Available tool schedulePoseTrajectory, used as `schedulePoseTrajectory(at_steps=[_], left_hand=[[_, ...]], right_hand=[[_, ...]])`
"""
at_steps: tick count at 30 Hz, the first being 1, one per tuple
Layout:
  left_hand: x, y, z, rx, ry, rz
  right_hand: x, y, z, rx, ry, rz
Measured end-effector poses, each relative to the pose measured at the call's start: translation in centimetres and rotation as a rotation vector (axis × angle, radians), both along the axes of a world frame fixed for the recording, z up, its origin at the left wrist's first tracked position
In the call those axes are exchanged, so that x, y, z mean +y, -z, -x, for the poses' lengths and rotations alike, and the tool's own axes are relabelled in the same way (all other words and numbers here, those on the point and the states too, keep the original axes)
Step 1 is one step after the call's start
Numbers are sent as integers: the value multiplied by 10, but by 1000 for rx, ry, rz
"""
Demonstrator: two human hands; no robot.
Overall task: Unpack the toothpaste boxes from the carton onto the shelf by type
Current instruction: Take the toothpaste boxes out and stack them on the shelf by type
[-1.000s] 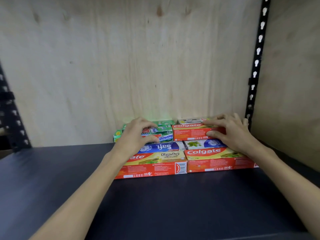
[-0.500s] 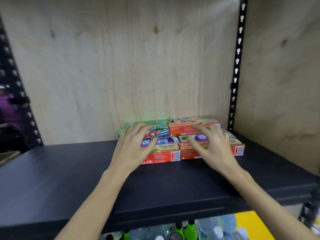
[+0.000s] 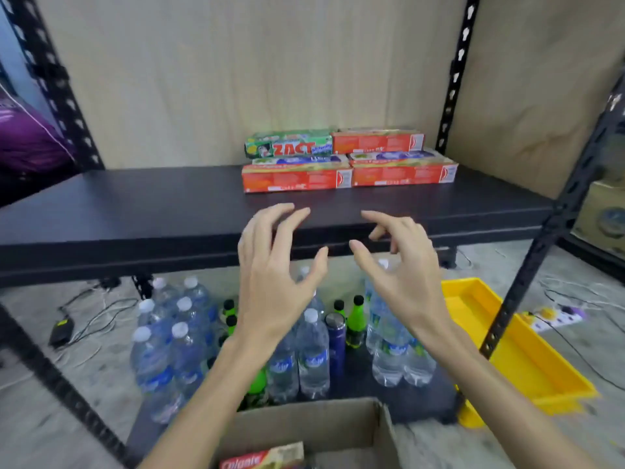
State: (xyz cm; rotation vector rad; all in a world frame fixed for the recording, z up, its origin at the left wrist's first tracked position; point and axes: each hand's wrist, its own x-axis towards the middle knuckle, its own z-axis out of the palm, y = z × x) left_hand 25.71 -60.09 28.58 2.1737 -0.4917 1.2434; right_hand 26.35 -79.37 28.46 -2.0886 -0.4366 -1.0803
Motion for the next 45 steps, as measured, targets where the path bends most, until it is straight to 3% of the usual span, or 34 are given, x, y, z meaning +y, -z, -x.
schedulePoseTrajectory(at_steps=[5, 9, 15, 18, 23, 28, 31, 36, 41, 45], left_hand=[[12, 110, 50, 167, -62, 18], [31, 201, 67, 533, -81, -11], [80, 326, 92, 1048, -104, -249], [100, 368, 116, 1242, -64, -308], [118, 421, 141, 1452, -39, -405], [128, 464, 160, 1704, -9, -390], [132, 484, 168, 1868, 43, -489], [136, 495, 160, 1837, 138, -613], [132, 491, 149, 1576, 433, -981], [137, 491, 141, 1545, 409, -873]], right_hand=[[25, 112, 44, 200, -55, 2], [30, 223, 66, 521, -76, -21], [13, 360, 100, 916, -111, 275], [2, 398, 115, 1098, -129, 490], [3, 435, 127, 1376, -294, 440], [4, 472, 141, 1512, -356, 598], [6, 484, 145, 1536, -411, 692], [7, 493, 138, 1430, -456, 774], [10, 495, 131, 1389, -449, 833], [2, 501, 132, 1382, -370, 748]])
